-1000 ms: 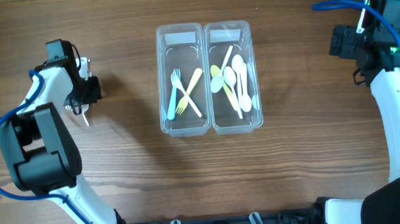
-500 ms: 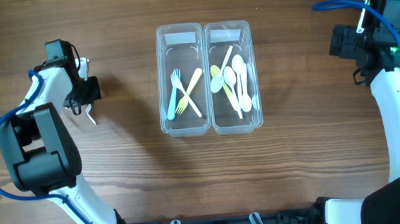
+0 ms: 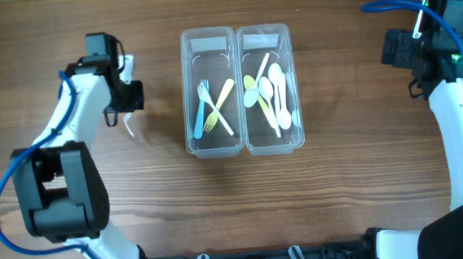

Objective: Pack container
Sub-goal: 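Place the white knife into the left container, then move the left gripper back and grasp the last white fork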

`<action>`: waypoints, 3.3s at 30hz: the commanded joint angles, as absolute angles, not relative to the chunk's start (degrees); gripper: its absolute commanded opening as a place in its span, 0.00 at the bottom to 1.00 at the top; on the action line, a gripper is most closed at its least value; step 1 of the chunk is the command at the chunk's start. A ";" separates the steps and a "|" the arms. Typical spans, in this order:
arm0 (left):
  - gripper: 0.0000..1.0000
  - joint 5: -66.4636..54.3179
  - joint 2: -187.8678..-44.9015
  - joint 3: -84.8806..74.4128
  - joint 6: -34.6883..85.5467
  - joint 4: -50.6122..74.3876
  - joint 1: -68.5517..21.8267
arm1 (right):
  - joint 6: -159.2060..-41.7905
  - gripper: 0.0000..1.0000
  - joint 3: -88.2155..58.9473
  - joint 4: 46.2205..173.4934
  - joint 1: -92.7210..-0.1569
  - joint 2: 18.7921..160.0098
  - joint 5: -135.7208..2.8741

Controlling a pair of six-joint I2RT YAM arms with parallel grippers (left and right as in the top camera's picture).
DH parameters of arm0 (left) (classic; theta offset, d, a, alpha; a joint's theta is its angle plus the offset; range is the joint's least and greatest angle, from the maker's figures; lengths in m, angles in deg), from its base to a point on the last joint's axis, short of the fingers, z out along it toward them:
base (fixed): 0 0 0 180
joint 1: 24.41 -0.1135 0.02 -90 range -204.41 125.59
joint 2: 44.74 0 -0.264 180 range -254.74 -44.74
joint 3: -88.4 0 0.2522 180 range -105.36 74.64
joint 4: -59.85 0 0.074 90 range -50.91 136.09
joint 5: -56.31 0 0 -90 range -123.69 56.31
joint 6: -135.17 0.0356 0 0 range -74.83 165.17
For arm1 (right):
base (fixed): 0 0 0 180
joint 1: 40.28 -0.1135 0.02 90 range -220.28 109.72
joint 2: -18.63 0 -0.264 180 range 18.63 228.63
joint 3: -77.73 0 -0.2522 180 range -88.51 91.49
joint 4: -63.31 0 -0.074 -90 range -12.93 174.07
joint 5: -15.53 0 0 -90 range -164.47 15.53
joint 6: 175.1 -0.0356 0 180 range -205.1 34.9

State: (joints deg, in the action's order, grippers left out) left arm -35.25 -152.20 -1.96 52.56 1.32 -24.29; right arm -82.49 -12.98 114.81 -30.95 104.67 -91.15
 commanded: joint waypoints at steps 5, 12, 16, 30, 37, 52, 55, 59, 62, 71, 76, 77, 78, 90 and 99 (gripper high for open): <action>0.04 -33.42 -140.04 -2.00 48.70 1.95 -18.89 | -83.62 1.00 -12.35 114.79 -31.04 104.71 -90.89; 0.04 -22.88 -132.90 -2.00 39.67 3.22 -14.26 | -83.65 1.00 -12.35 114.79 -31.04 104.71 -90.89; 0.04 -19.36 -133.31 -1.98 32.59 3.20 -10.13 | -83.60 1.00 -12.35 114.79 -31.04 104.71 -90.89; 0.04 -19.36 -138.14 -1.98 29.66 4.10 -3.24 | -83.60 1.00 -12.35 114.79 -31.04 104.71 -90.89; 0.44 -19.36 -137.71 -1.98 29.68 10.70 -3.37 | -83.62 1.00 -12.35 114.79 -31.04 104.71 -90.89; 0.44 -47.12 -132.09 -1.96 52.08 9.60 -20.18 | -83.62 1.00 -12.35 114.79 -31.04 104.71 -90.89; 0.45 -47.21 -133.79 -1.96 53.79 9.93 -26.70 | -83.60 1.00 -12.35 114.79 -31.04 104.71 -90.89; 0.45 -46.46 -138.69 -1.96 53.81 10.57 -34.54 | -83.60 1.00 -12.35 114.79 -31.04 104.71 -90.89; 0.45 -40.24 -144.31 -1.96 54.03 11.66 -38.96 | -83.60 1.00 -12.35 114.79 -31.04 104.71 -90.89; 0.54 -32.15 -159.76 -1.96 63.56 20.25 -41.89 | -83.62 1.00 -12.35 114.79 -31.04 104.71 -90.89; 0.55 -28.08 -162.19 -1.96 69.00 22.98 -41.89 | -83.62 1.00 -12.35 114.79 -31.04 104.71 -90.89; 0.56 -28.08 -162.27 -1.96 69.22 23.37 -41.91 | -83.62 1.00 -12.35 114.79 -31.04 104.71 -90.89; 0.56 -27.82 -162.49 -1.96 70.31 23.53 -41.89 | -83.62 1.00 -12.35 114.79 -31.04 104.71 -90.89; 0.50 -25.37 -166.89 -1.98 73.46 22.54 -41.89 | -83.60 1.00 -12.35 114.79 -31.04 104.71 -90.89; 0.19 -25.37 -166.89 -1.98 73.00 14.28 -39.74 | -83.62 1.00 -12.35 114.79 -31.04 104.71 -90.89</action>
